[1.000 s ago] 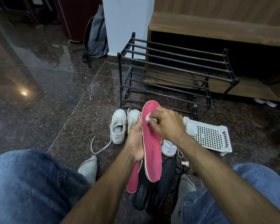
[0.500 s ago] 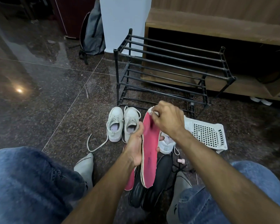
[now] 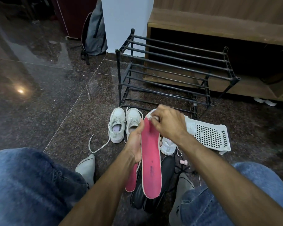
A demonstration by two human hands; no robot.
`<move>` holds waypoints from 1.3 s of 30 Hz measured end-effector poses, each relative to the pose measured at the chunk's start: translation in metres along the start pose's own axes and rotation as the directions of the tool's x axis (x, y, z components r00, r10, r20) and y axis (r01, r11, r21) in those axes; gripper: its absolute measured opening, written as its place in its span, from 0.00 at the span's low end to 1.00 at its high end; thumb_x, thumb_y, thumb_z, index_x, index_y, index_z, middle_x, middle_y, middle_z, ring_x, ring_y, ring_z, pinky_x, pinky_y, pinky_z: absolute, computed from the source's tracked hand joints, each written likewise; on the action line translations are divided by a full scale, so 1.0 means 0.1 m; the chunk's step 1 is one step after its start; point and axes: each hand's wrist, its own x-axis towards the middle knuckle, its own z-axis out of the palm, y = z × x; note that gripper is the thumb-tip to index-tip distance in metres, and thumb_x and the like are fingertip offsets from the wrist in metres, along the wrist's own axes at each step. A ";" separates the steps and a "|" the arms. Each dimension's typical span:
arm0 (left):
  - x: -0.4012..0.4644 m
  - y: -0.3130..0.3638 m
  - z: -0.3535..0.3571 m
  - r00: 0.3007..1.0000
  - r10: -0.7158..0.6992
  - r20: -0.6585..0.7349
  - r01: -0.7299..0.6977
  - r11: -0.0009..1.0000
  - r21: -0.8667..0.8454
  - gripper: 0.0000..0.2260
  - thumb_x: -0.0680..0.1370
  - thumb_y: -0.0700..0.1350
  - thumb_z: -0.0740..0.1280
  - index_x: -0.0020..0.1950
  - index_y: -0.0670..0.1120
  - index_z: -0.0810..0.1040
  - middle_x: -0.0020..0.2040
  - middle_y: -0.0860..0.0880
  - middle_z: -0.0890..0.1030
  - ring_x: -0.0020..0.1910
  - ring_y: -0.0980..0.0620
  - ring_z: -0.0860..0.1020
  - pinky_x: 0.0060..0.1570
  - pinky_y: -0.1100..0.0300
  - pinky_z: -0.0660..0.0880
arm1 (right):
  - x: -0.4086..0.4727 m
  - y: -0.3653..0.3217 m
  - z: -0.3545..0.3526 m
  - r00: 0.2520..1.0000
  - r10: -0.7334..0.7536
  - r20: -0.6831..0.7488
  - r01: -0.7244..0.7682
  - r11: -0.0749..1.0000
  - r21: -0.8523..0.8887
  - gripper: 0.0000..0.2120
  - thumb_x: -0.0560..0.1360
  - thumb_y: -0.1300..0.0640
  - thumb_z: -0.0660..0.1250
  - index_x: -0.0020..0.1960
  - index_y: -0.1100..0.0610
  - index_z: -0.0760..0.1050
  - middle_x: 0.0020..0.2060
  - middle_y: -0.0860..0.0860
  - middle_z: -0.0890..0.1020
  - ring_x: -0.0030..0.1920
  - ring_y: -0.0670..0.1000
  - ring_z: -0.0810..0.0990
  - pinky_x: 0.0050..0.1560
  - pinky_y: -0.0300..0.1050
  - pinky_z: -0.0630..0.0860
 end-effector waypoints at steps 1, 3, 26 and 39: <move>0.01 -0.02 -0.01 1.000 0.002 -0.008 -0.002 1.000 0.008 0.25 0.80 0.62 0.56 0.63 0.44 0.76 0.38 0.46 0.82 0.32 0.50 0.80 0.32 0.58 0.78 | 0.05 0.02 -0.03 0.999 0.041 -0.019 -0.041 0.999 -0.001 0.11 0.77 0.49 0.63 0.55 0.49 0.81 0.51 0.45 0.80 0.53 0.53 0.79 0.45 0.46 0.71; 0.00 -0.03 -0.03 1.000 0.006 -0.013 -0.006 1.000 0.020 0.25 0.80 0.62 0.56 0.59 0.43 0.78 0.38 0.47 0.83 0.33 0.51 0.81 0.34 0.58 0.79 | 0.09 0.03 -0.05 0.996 0.080 -0.034 -0.079 0.996 0.036 0.10 0.77 0.50 0.64 0.54 0.49 0.81 0.51 0.45 0.80 0.53 0.54 0.79 0.47 0.47 0.72; 0.12 0.10 0.00 0.999 0.038 0.035 -0.036 0.998 -0.055 0.30 0.80 0.64 0.51 0.62 0.41 0.78 0.53 0.40 0.82 0.50 0.43 0.82 0.57 0.44 0.76 | -0.13 0.10 0.03 0.998 -0.027 -0.050 0.027 1.000 0.013 0.09 0.76 0.51 0.65 0.51 0.52 0.82 0.47 0.47 0.81 0.47 0.54 0.80 0.40 0.44 0.69; 0.04 0.20 0.11 0.999 -0.031 0.036 0.036 0.991 -0.130 0.32 0.80 0.65 0.51 0.60 0.38 0.77 0.51 0.40 0.81 0.51 0.44 0.81 0.57 0.51 0.75 | -0.22 -0.04 0.19 0.997 -0.005 -0.081 0.022 0.978 0.208 0.09 0.71 0.51 0.65 0.46 0.51 0.83 0.40 0.45 0.81 0.41 0.53 0.80 0.39 0.48 0.76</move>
